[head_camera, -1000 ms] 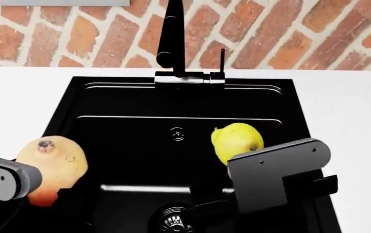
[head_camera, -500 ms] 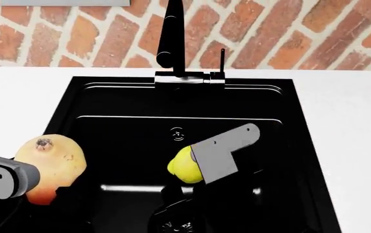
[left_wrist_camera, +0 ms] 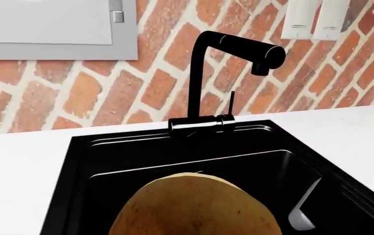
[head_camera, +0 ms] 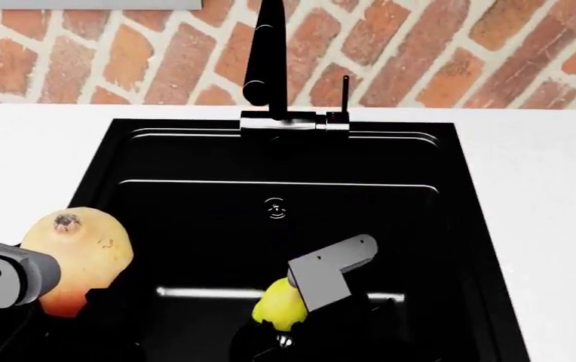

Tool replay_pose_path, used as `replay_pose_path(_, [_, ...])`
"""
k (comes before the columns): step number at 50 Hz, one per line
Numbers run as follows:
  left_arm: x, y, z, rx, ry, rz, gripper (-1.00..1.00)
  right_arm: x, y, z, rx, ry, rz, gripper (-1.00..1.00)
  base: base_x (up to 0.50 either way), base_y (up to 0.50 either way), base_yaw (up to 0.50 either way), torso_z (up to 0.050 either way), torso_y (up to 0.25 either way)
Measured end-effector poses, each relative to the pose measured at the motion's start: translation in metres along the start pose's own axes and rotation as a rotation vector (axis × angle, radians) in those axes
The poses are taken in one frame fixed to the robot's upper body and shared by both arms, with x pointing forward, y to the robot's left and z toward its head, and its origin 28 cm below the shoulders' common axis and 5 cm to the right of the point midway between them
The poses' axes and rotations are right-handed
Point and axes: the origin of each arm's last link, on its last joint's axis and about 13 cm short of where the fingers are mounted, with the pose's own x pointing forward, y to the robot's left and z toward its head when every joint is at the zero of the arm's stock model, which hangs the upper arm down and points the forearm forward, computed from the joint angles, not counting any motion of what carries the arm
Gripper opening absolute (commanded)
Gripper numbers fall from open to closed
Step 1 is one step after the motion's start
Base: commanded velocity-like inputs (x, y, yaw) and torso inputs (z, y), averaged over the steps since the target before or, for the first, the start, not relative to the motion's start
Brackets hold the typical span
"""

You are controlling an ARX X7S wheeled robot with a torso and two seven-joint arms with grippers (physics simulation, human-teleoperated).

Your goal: There is a mixed pile of frozen fruits and vegetables on the counter. Locate all the frozen vegetables and place the items in a bowl on the counter. Take all the frozen fruits and defrost them in a running sink.

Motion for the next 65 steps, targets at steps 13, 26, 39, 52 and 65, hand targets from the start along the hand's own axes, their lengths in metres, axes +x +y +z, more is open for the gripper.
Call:
replay_pose_path(13, [-0.001,0.000,-0.001,-0.004,0.001,-0.003,-1.00,0.001,0.002,-0.004,-0.019,0.009,0.004,1.00,0.00,0.00,0.00,0.000,0.001])
replay_pose_path(26, [0.001,-0.002,-0.003,-0.004,0.005,-0.015,-1.00,-0.022,0.008,0.008,-0.052,-0.120,-0.073,1.00,0.00,0.00,0.00,0.001,0.000])
replay_pose_path(39, [0.008,-0.010,-0.011,-0.006,0.026,-0.049,-1.00,-0.075,0.012,0.036,-0.047,-0.328,-0.227,1.00,0.00,0.00,0.00,0.000,0.001])
replay_pose_path(52, [0.033,-0.033,-0.024,-0.016,0.064,-0.138,-1.00,-0.139,0.007,0.056,-0.024,-0.467,-0.443,1.00,0.00,0.00,0.00,0.000,0.000])
replay_pose_path(65, [0.084,-0.041,-0.029,-0.011,0.123,-0.160,-1.00,-0.166,0.003,0.066,-0.025,-0.540,-0.539,1.00,0.00,0.00,0.00,0.000,0.000])
